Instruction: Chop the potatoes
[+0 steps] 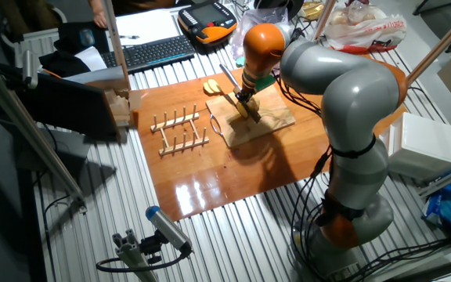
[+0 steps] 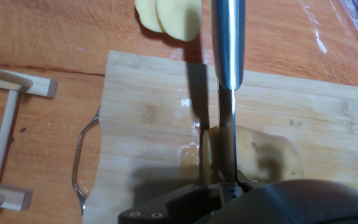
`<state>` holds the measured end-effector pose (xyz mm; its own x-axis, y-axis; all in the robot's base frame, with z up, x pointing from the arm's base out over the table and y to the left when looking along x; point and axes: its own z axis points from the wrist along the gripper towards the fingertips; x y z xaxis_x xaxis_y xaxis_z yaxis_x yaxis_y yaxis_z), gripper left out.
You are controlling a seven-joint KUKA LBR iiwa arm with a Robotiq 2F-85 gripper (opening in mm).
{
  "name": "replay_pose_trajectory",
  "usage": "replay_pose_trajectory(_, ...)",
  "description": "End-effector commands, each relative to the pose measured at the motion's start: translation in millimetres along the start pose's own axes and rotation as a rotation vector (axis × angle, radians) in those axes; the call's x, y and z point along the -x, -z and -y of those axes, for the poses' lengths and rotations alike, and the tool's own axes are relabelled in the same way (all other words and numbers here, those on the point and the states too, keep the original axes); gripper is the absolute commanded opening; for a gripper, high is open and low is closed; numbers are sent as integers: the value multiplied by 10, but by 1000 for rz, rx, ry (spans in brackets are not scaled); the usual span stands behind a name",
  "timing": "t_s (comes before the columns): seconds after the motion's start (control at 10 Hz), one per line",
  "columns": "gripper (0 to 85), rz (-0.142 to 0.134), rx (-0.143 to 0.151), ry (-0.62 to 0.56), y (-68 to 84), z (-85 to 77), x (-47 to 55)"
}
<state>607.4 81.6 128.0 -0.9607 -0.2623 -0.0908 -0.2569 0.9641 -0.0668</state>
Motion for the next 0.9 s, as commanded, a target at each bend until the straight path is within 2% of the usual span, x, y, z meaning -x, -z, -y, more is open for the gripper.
replay_pose_trajectory(0.0,0,4,0,0,-24,2,7)
replay_pose_trajectory(0.5,0,36,-35,-6,-156,-74,-23)
replay_pose_trajectory(0.8,0,35,-20,-2,-237,-94,-25)
